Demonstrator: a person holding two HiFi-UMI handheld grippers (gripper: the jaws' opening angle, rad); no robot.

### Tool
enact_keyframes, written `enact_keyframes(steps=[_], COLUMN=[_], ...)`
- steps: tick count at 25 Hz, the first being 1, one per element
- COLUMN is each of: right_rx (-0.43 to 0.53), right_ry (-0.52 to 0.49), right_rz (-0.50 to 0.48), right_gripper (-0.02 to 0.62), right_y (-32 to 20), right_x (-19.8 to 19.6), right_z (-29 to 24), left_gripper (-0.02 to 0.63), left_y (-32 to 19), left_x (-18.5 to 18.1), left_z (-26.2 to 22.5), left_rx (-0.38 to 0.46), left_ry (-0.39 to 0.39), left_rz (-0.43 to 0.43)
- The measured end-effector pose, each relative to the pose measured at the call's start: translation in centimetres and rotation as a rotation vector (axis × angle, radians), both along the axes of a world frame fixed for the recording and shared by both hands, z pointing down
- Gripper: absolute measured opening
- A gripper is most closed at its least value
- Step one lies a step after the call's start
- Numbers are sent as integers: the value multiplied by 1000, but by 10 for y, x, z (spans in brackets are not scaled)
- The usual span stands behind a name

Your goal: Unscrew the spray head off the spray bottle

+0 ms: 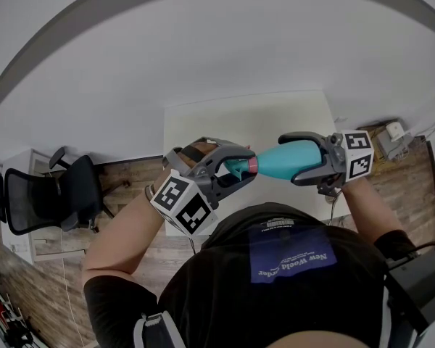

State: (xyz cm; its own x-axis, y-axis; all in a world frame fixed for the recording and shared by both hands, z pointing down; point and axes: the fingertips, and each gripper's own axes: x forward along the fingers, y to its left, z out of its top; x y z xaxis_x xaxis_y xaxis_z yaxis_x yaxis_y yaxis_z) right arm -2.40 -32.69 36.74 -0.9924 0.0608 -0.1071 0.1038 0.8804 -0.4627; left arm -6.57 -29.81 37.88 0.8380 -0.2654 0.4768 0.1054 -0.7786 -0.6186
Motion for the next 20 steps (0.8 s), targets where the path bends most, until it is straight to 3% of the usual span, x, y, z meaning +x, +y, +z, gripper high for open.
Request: enact_keyframes(steps=[13, 17, 20], right_rx=[97, 106, 96], right_ry=[23, 29, 18], right_rz=[-30, -25, -11], right_gripper=[465, 465, 465], right_y=[10, 10, 6], right_x=[-6, -8, -6], right_z=[-8, -7, -8], left_gripper=[146, 147, 147], left_y=[4, 1, -3], left_x=[-7, -9, -8], left_z=[-14, -13, -14], left_rx=[-1027, -1195, -1194], left_ry=[281, 338, 370], left_rz=[-80, -106, -119])
